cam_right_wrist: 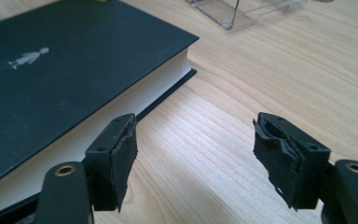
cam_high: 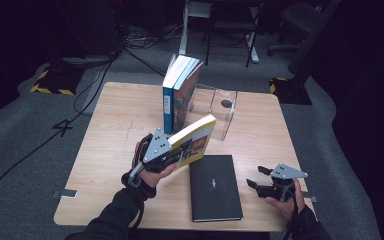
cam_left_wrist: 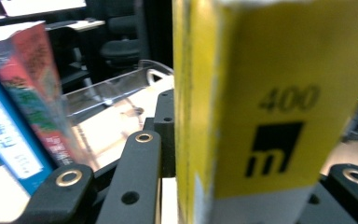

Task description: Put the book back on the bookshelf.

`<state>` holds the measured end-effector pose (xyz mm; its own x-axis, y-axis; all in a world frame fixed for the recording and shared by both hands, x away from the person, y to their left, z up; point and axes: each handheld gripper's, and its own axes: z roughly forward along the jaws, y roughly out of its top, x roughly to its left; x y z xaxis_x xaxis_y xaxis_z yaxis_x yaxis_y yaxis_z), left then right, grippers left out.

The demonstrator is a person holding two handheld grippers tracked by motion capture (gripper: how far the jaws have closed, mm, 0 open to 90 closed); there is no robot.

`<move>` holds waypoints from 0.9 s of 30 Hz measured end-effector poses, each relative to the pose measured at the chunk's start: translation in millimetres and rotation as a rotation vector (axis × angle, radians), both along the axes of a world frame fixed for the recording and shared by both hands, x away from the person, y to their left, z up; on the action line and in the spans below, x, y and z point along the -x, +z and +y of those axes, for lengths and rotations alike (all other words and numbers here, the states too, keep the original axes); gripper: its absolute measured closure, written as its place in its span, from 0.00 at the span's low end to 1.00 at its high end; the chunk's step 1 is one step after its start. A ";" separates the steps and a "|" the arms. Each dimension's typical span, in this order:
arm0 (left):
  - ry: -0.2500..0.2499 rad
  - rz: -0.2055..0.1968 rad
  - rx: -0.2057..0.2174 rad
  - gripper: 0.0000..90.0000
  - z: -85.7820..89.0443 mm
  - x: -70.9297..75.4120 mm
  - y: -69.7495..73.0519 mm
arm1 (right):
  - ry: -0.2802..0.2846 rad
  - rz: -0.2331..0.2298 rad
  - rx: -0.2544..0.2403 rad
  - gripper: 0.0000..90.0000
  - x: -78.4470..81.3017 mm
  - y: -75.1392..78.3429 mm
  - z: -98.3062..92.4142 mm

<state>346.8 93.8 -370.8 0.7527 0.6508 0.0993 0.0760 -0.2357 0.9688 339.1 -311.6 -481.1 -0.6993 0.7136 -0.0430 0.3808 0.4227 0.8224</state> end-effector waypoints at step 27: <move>0.198 -0.009 0.003 0.83 -31.6 -63.9 17.0 | 0.004 0.023 0.008 0.35 -2.2 -5.4 2.3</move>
<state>410.6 62.2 -353.9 0.6095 0.7861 0.1030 0.1120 -0.2139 0.9704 341.3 -309.3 -486.5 -0.7030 0.7104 -0.0330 0.3977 0.4311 0.8099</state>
